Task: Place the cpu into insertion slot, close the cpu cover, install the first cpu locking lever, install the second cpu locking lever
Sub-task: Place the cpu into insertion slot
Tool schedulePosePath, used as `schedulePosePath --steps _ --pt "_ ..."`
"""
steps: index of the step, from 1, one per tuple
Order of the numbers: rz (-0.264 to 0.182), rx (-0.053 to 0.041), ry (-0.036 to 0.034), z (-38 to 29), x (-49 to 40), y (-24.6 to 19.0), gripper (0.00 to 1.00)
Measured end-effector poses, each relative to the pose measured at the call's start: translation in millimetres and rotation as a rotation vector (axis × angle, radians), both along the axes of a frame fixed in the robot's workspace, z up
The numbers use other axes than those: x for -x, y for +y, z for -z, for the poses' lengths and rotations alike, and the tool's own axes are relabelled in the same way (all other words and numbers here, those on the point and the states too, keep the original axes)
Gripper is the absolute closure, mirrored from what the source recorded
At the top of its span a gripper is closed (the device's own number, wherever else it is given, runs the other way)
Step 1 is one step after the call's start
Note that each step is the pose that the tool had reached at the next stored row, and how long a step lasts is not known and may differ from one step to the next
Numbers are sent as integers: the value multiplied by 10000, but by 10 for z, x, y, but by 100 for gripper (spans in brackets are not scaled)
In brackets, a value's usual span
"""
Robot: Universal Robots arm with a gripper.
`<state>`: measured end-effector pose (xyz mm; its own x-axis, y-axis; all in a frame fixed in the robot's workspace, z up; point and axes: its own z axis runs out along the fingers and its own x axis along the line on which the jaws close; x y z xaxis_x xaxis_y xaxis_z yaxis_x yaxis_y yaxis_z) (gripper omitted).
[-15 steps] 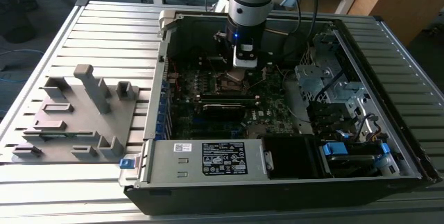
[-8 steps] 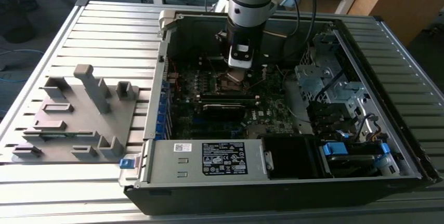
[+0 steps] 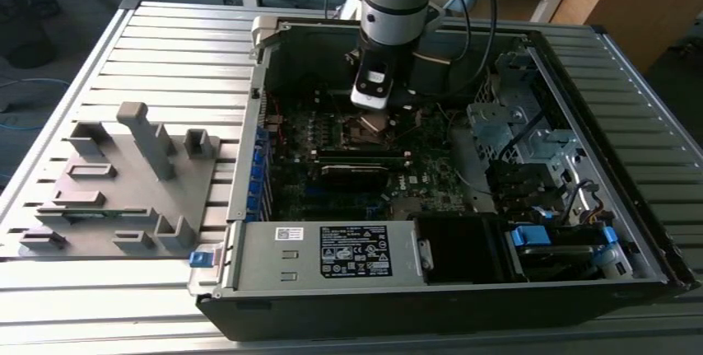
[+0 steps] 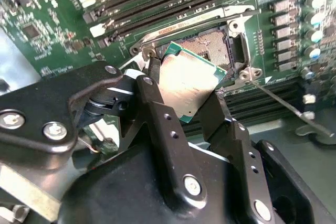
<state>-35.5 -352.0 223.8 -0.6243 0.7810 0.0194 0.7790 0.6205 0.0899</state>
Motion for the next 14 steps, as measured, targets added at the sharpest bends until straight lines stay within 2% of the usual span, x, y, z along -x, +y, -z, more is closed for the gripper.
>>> schedulePosePath --steps 11,14 --pt "1993 2 0 43 0 0 46" --pt "2048 2 0 43 0 0 46"
